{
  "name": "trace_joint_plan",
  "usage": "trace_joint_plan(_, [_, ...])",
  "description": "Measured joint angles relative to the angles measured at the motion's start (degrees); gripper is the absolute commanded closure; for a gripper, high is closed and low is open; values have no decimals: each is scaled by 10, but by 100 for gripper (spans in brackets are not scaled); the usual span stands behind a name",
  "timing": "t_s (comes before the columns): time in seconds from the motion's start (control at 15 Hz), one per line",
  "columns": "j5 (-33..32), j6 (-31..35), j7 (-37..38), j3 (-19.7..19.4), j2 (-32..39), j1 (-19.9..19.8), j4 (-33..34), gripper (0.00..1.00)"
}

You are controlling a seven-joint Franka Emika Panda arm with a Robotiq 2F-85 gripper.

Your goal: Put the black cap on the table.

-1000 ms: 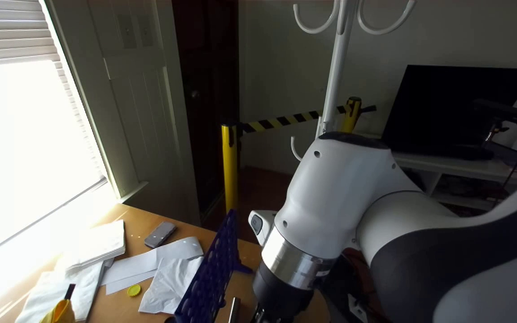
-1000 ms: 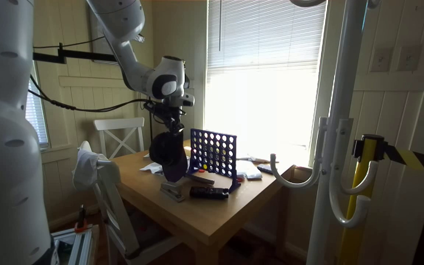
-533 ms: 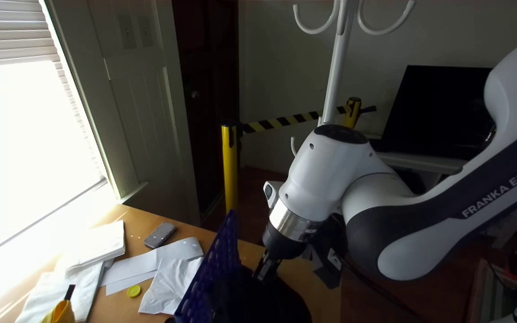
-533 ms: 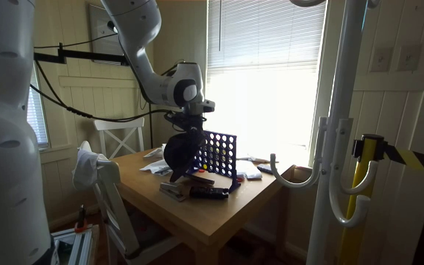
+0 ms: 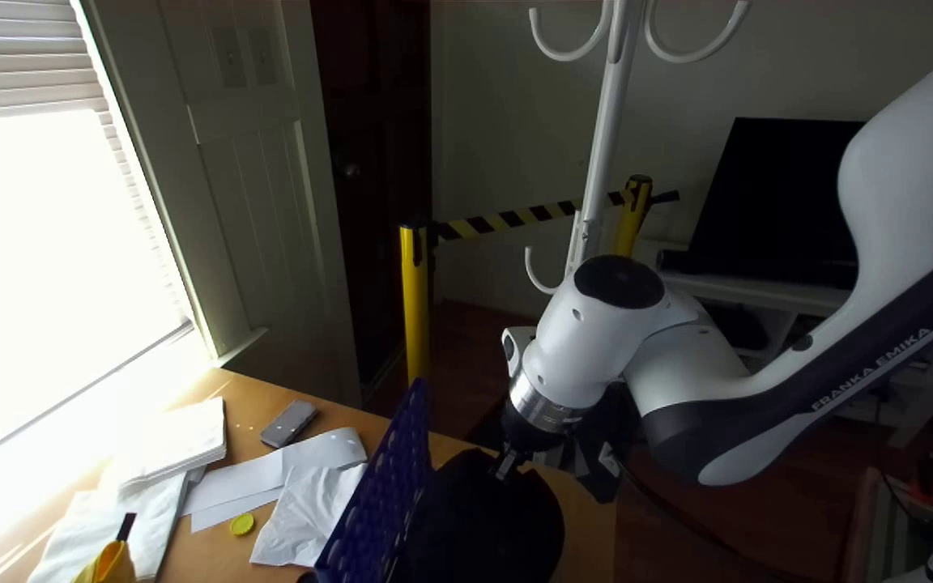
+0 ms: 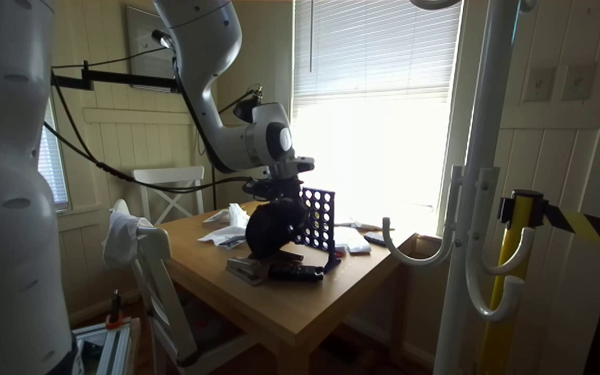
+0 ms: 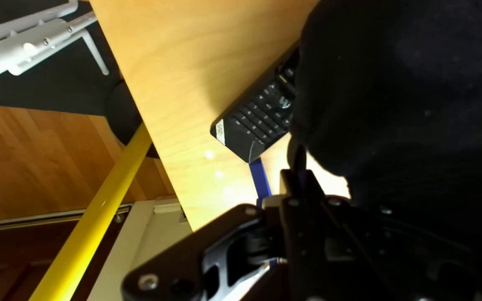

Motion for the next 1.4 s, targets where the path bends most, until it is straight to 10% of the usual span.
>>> trace_joint_plan(0.13, [-34, 0, 29, -9, 9, 3, -6, 99])
trace_joint_plan(0.2, [-53, 0, 45, -14, 14, 6, -9, 71])
trace_joint_plan(0.93, [-170, -68, 189, -39, 11, 51, 10, 2])
trace_joint_plan(1.4, [-121, -343, 202, 54, -113, 49, 44, 0])
